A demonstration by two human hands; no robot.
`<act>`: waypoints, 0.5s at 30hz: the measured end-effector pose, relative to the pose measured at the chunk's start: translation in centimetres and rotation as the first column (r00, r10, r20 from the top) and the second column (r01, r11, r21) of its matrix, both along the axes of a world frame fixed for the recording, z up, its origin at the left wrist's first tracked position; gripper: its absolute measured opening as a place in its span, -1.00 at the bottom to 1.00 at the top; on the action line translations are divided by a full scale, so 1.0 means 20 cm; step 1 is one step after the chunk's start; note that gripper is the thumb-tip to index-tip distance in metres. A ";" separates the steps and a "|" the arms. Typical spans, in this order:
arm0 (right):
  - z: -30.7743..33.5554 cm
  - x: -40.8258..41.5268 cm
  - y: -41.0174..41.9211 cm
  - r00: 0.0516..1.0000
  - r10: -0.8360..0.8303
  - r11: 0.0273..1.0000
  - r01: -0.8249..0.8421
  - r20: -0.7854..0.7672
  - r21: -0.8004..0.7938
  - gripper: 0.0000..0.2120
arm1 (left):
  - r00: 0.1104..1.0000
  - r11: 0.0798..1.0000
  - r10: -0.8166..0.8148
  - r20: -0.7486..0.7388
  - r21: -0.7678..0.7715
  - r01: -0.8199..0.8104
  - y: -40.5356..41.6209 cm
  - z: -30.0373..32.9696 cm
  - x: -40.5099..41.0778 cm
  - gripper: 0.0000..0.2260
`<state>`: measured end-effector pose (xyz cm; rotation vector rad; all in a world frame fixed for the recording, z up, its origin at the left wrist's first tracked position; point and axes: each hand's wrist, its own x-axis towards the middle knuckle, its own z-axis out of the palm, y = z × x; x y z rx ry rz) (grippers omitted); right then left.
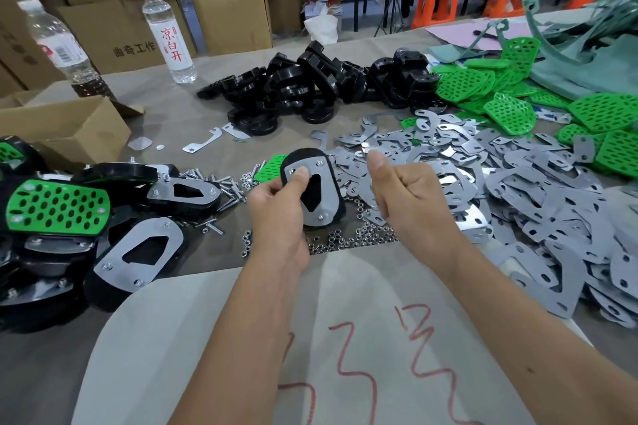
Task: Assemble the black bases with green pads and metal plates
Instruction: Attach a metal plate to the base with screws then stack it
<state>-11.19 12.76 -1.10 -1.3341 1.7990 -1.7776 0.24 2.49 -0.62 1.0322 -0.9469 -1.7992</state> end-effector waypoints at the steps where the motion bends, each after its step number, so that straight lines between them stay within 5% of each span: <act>1: -0.01 -0.02 0.00 0.993 -0.043 0.998 0.048 -0.110 0.040 -0.34 | 1.000 1.000 0.008 0.008 -0.006 -0.008 -0.01 0.00 0.01 -0.89; 5: -0.03 -0.09 -0.03 0.820 0.029 0.897 0.230 -0.571 0.377 -0.88 | 0.998 0.998 0.052 0.047 -0.040 -0.050 -0.01 0.00 0.02 -0.74; 9: -0.02 -0.11 -0.01 0.838 0.157 0.852 0.154 -0.523 0.501 -0.83 | 0.997 0.996 0.029 0.076 -0.092 -0.022 -0.01 -0.01 0.03 -0.80; 15: 0.01 -0.11 -0.01 0.880 0.011 0.930 0.165 -0.475 0.328 -0.90 | 0.975 0.961 -0.091 0.201 -0.239 0.139 -0.01 -0.02 0.04 -0.95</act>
